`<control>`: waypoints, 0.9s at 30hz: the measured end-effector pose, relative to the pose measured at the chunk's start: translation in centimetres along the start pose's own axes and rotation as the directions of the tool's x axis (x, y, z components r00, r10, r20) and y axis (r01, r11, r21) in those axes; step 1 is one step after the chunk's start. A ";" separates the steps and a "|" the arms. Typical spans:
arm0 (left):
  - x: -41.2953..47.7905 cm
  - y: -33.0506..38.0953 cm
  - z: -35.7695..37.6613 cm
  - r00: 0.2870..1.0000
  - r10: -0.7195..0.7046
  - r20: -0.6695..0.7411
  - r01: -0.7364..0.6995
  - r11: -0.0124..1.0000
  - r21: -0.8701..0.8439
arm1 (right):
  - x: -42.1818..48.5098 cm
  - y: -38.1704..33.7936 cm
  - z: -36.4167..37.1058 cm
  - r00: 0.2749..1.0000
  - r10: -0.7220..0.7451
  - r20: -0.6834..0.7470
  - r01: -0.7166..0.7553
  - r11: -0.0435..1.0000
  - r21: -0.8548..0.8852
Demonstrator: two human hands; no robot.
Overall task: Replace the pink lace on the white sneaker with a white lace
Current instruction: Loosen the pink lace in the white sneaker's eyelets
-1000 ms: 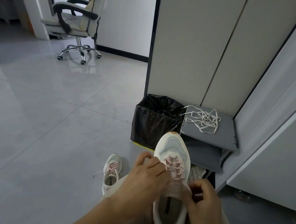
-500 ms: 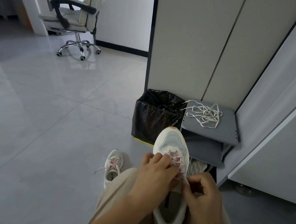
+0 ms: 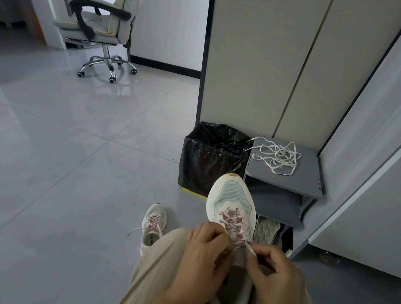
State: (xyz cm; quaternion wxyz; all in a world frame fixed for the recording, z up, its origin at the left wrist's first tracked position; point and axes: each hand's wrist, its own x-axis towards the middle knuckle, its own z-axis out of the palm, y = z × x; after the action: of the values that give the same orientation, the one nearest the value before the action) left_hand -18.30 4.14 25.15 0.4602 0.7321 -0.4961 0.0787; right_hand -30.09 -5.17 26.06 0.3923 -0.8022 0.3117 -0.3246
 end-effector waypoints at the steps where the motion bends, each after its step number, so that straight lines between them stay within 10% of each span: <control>1: -0.1 0.2 -0.1 1.000 -0.030 -0.004 0.030 0.998 -0.064 | -0.1 0.0 0.0 1.000 0.000 -0.003 0.000 1.000 -0.010; 7: 0.9 0.2 -2.5 0.890 -0.408 -0.203 0.295 0.856 -0.425 | 0.1 0.0 0.1 0.995 0.014 -0.097 -0.020 0.998 -0.056; 10: 1.0 -1.6 -3.5 0.767 -0.602 -0.222 0.544 0.794 -0.273 | 0.3 -0.1 0.3 0.997 0.031 -0.070 -0.032 0.999 -0.015; 13: 0.2 -1.0 -3.9 0.868 -0.442 -0.226 0.437 0.897 -0.075 | 0.4 -0.2 0.6 0.998 0.027 -0.055 -0.026 1.000 0.010; 18: -0.6 1.1 -3.5 0.965 -0.200 0.171 0.131 0.929 0.347 | 0.5 -0.6 0.1 0.975 -0.207 0.078 0.220 0.944 -0.245; 27: -0.3 1.1 -3.3 0.936 -0.261 0.238 0.271 0.962 -0.011 | 2.3 0.1 2.2 0.921 -0.389 0.038 0.376 0.857 -0.353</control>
State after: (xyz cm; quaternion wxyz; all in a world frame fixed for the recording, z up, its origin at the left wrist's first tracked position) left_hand -18.21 6.71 27.54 0.4206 0.7864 -0.4449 -0.0820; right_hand -27.05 -6.06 25.55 0.1641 -0.8995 0.2061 -0.3485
